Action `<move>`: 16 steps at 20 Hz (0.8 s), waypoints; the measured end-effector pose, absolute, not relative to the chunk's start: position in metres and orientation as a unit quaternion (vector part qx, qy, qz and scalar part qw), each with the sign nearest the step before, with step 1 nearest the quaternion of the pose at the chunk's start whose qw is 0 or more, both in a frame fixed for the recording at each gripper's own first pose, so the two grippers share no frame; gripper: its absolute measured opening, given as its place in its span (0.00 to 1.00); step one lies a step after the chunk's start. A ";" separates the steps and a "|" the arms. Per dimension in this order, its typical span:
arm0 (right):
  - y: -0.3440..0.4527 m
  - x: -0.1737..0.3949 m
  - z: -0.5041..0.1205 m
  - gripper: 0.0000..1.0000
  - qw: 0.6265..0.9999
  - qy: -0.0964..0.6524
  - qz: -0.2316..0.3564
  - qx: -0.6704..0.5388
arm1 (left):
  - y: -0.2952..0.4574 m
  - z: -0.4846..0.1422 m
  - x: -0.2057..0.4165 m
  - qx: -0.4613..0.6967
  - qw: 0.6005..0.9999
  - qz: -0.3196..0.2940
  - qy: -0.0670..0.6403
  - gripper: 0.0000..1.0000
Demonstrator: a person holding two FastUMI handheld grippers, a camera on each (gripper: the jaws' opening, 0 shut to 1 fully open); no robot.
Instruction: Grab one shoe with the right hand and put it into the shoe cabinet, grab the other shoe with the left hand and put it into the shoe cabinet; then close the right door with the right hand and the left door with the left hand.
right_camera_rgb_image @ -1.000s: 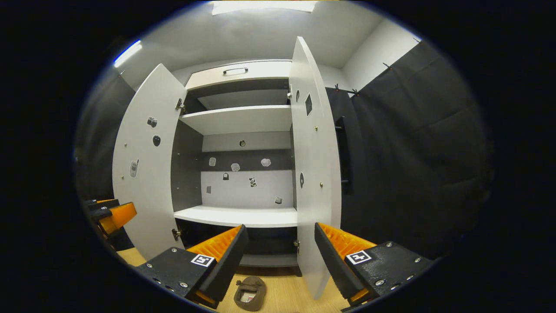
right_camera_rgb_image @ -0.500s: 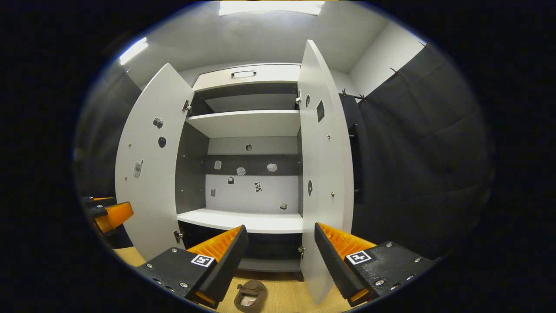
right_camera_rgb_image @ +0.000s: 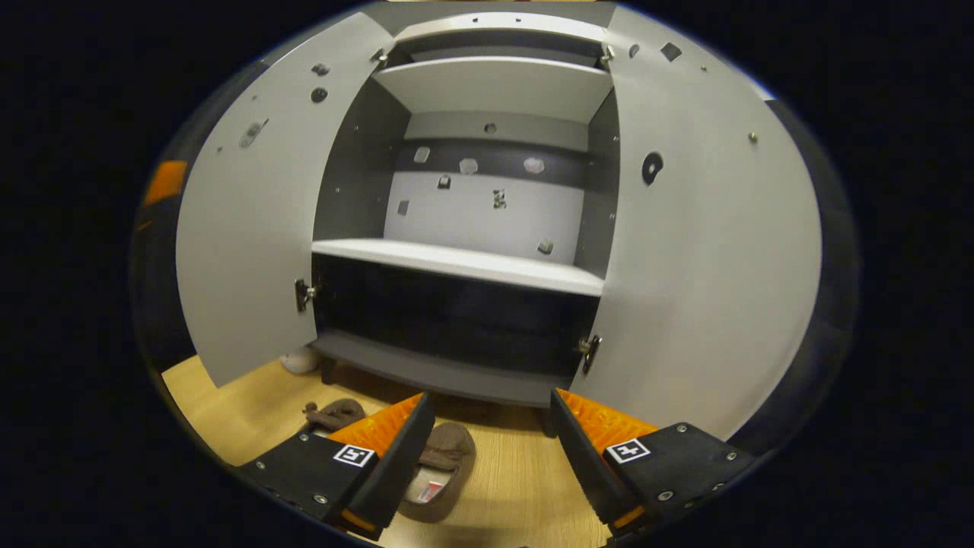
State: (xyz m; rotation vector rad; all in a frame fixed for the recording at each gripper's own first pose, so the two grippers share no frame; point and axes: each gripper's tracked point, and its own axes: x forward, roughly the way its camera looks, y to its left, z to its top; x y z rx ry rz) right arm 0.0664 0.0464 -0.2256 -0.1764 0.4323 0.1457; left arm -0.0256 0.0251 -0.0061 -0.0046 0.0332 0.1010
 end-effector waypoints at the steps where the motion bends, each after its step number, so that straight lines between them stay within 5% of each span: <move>1: 0.046 0.066 -0.252 0.95 0.963 0.243 0.075 -0.088 | 0.027 -0.009 -0.026 -0.001 0.998 0.053 0.021 0.96; 5: 0.041 0.054 -0.340 0.94 0.929 0.350 0.078 -0.093 | 0.034 -0.012 -0.029 -0.005 0.998 0.064 0.024 0.96; 10: 0.027 0.073 -0.388 0.93 0.913 0.384 0.057 -0.126 | 0.040 -0.015 -0.034 -0.010 0.997 0.071 0.027 0.96; 12: 0.031 0.085 -0.404 0.89 0.911 0.391 0.060 -0.119 | 0.042 -0.015 -0.033 -0.012 0.997 0.072 0.028 0.96; 16: 0.040 0.094 -0.435 0.65 0.902 0.414 0.068 -0.104 | 0.043 -0.016 -0.035 -0.010 0.997 0.073 0.032 0.96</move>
